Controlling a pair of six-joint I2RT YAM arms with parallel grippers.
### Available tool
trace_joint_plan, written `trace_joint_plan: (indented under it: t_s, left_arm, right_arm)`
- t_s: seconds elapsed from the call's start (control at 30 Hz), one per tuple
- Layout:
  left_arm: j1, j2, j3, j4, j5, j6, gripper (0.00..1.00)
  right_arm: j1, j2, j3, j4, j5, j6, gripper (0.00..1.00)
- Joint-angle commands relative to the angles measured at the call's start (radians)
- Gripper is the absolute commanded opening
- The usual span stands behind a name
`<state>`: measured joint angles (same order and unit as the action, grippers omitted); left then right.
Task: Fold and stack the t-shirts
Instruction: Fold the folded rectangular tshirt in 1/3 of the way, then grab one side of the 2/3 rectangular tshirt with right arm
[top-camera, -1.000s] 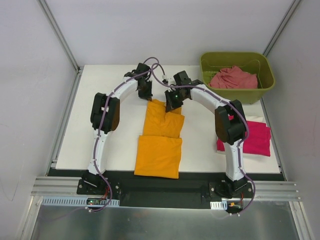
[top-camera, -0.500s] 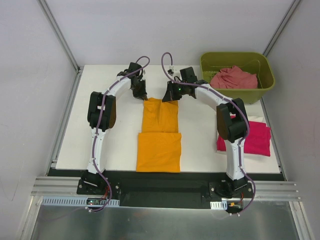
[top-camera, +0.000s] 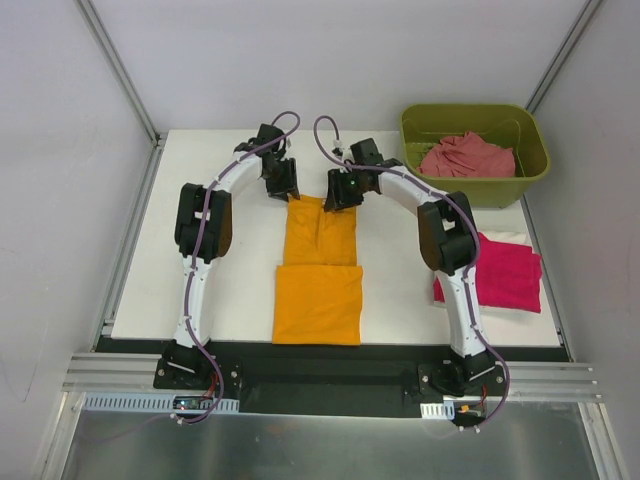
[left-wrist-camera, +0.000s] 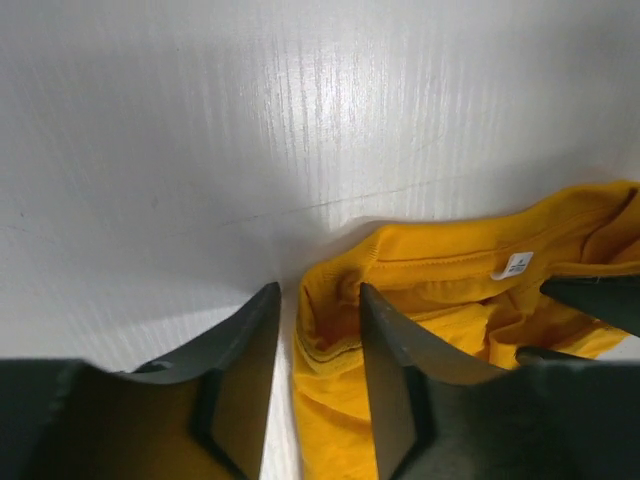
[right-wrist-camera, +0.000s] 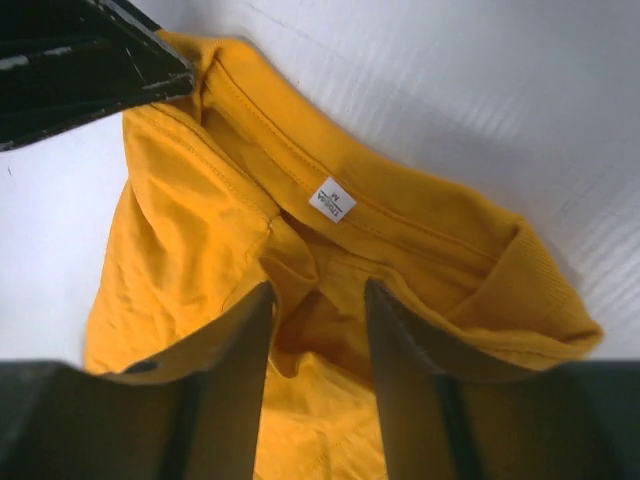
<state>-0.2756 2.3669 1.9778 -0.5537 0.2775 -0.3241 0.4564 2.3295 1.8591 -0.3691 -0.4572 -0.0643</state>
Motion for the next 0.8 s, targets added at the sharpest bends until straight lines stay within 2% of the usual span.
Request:
trace_joint_plan:
  t_s: [0.0, 0.17, 0.2, 0.23, 0.27, 0.3, 0.47, 0.6, 0.67, 0.77]
  left_arm:
    - [-0.005, -0.093, 0.035, -0.003, -0.018, 0.005, 0.49]
    - [-0.007, -0.194, 0.030, -0.003, 0.002, 0.000, 0.70]
    - [-0.007, -0.211, 0.020, -0.005, 0.011, -0.004, 0.82]
    - [-0.007, -0.230, 0.010, -0.005, 0.017, -0.007, 0.99]
    - [-0.007, -0.268, 0.000, -0.005, 0.023, -0.013, 0.99]
    - [-0.007, -0.291, -0.029, -0.005, 0.034, -0.018, 0.99]
    - [-0.008, -0.484, -0.178, -0.003, 0.049, -0.082, 0.99]
    - [-0.039, -0.659, -0.418, 0.061, 0.052, -0.138, 0.99]
    - [-0.072, -0.728, -0.493, 0.118, 0.115, -0.147, 1.00]
    - [-0.146, -0.712, -0.551, 0.187, 0.246, -0.139, 0.99]
  right_arm:
    - [0.001, -0.099, 0.087, -0.091, 0.080, -0.058, 0.49]
    - [0.008, -0.238, 0.016, -0.119, 0.051, -0.083, 0.68]
    - [0.010, -0.290, -0.009, -0.119, 0.040, -0.089, 0.70]
    - [0.013, -0.317, -0.035, -0.117, 0.032, -0.092, 0.83]
    - [0.018, -0.346, -0.101, -0.111, 0.019, -0.092, 0.97]
    - [0.022, -0.410, -0.138, -0.105, 0.018, -0.092, 1.00]
    - [0.070, -0.629, -0.400, -0.042, 0.081, -0.144, 0.99]
    - [0.155, -0.845, -0.656, -0.011, 0.176, -0.198, 1.00]
    - [0.172, -0.903, -0.725, 0.007, 0.212, -0.174, 1.00]
    - [0.172, -1.001, -0.843, 0.039, 0.239, -0.114, 1.00]
